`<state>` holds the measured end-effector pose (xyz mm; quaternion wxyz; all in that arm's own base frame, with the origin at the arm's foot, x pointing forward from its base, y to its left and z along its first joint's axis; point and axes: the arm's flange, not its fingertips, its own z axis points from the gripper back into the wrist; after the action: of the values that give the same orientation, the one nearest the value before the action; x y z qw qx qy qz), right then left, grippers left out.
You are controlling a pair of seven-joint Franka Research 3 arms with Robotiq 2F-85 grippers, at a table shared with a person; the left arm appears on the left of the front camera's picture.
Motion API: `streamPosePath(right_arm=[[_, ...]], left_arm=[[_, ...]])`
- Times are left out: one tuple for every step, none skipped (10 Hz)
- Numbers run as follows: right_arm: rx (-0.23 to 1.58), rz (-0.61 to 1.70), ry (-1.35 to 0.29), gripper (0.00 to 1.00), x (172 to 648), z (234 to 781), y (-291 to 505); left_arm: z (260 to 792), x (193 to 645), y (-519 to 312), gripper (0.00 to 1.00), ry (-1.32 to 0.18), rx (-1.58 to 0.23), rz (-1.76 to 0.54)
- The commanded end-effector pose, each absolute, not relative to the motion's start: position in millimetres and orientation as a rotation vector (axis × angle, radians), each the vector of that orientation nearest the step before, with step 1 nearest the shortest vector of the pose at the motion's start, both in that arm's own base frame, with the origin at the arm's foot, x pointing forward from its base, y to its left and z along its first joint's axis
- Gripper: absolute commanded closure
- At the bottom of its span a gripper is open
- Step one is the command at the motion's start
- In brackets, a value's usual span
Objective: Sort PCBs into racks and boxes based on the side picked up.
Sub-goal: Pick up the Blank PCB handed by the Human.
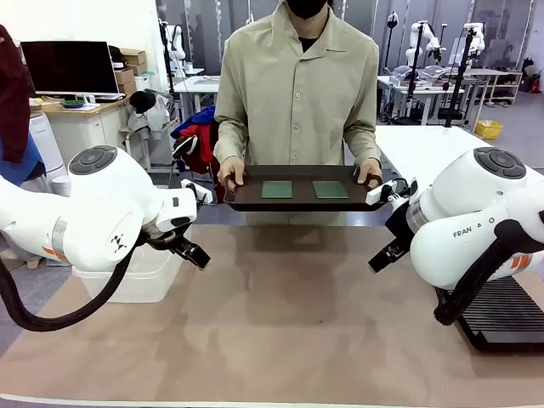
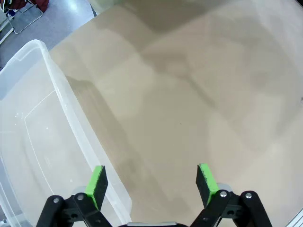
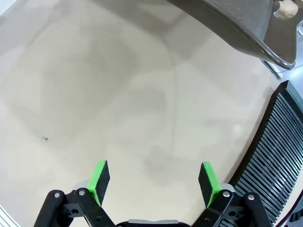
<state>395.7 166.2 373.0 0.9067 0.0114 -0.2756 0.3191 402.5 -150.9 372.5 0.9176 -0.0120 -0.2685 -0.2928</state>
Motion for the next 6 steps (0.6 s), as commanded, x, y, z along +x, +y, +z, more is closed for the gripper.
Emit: streamPosePath(right_arm=[[0.024,0.659,-0.569,0.0,395.7,373.0,166.2],[0.024,0.659,-0.569,0.0,395.7,373.0,166.2],[0.024,0.659,-0.569,0.0,395.7,373.0,166.2],[0.024,0.659,-0.569,0.0,395.7,373.0,166.2],[0.024,0.659,-0.569,0.0,395.7,373.0,166.2],[0.024,0.659,-0.569,0.0,395.7,373.0,166.2]], left_arm=[[372.5,402.5,-150.9,0.0,-0.552,-0.025,-0.602],[372.5,402.5,-150.9,0.0,-0.552,-0.025,-0.602],[372.5,402.5,-150.9,0.0,-0.552,-0.025,-0.602],[372.5,402.5,-150.9,0.0,-0.552,-0.025,-0.602],[372.5,402.5,-150.9,0.0,-0.552,-0.025,-0.602],[372.5,402.5,-150.9,0.0,-0.552,-0.025,-0.602]])
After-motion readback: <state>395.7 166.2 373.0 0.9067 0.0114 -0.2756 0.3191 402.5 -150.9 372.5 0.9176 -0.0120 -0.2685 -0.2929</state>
